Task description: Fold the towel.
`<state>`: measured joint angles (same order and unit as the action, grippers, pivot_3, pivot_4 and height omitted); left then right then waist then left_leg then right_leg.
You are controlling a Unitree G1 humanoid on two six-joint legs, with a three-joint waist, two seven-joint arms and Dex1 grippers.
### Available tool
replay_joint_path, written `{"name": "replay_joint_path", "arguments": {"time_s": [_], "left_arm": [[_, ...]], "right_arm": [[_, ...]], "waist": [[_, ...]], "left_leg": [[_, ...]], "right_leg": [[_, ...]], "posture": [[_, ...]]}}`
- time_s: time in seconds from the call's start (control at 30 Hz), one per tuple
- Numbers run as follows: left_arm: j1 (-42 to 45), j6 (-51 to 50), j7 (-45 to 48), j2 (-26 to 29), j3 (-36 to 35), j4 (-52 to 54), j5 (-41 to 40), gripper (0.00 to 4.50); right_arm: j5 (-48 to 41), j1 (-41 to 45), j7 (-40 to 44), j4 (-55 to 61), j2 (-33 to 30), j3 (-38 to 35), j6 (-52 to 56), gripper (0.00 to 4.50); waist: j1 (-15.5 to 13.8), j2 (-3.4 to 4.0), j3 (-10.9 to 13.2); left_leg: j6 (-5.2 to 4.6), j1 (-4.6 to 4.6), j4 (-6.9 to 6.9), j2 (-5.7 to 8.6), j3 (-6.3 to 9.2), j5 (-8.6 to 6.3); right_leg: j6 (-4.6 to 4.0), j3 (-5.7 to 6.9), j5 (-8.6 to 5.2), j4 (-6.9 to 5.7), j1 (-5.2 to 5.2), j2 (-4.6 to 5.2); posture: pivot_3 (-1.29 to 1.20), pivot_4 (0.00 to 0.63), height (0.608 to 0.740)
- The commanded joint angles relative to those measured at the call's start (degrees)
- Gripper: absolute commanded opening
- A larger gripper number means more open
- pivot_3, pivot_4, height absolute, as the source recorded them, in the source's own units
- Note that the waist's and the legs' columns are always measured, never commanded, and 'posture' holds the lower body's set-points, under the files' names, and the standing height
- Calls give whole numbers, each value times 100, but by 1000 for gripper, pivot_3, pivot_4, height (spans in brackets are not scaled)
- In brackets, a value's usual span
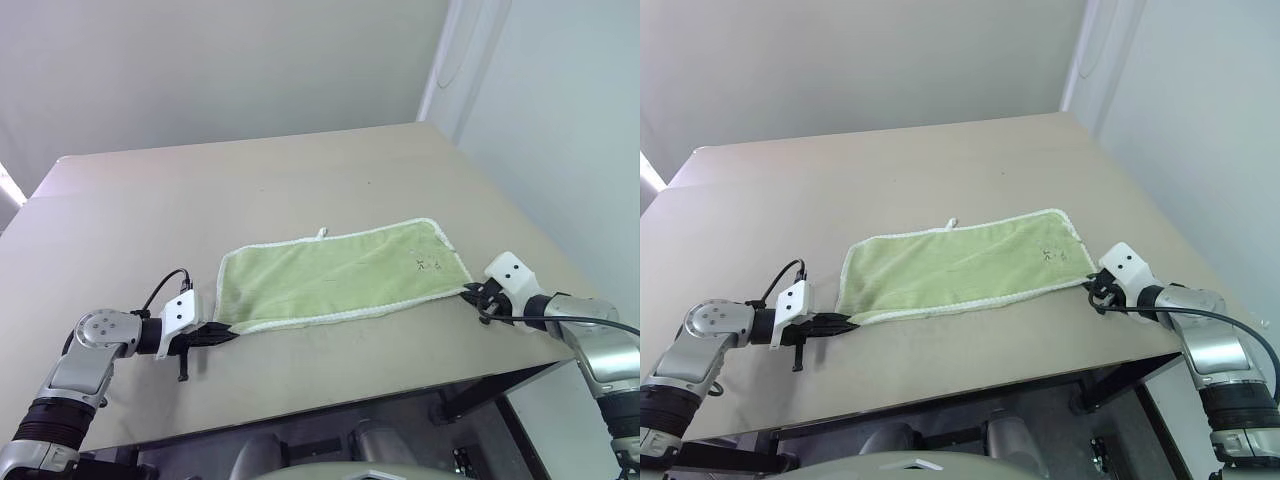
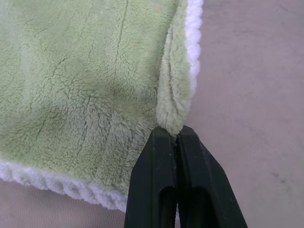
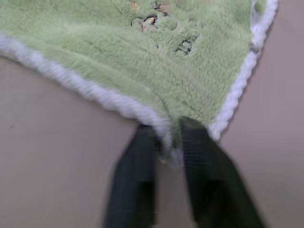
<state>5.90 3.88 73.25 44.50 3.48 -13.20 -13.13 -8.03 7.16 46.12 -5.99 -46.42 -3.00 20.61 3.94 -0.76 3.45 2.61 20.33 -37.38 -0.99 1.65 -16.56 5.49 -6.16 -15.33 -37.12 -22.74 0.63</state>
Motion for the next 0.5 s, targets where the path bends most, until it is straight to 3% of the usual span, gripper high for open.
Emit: {"name": "replay_joint_path", "arguments": {"time_s": [0.03, 0.3, 0.5], "left_arm": [[50, -331, 36, 166, -187, 254, -183, 0], [612, -1933, -35, 332, -869, 534, -1175, 0], [1968, -3082, -422, 375, -1460, -116, -1738, 0]], "right_arm": [[-113, 95, 119, 184, -84, -217, -145, 34], [-967, 362, 669, 770, -277, -819, 339, 34], [-1418, 1585, 453, 532, -115, -1041, 738, 34]], "waist": [[0, -2, 1], [3, -7, 7], [21, -11, 12]], "left_leg": [[0, 0, 0, 0, 0, 0], [0, -1, -2, 0, 2, 0], [0, 0, -7, 0, 3, 0]], "right_leg": [[0, 0, 0, 0, 0, 0], [1, 1, -1, -3, -1, -1], [3, 3, 1, -5, 1, -2]], "posture": [[0, 0, 740], [0, 0, 740], [0, 0, 740]]}}
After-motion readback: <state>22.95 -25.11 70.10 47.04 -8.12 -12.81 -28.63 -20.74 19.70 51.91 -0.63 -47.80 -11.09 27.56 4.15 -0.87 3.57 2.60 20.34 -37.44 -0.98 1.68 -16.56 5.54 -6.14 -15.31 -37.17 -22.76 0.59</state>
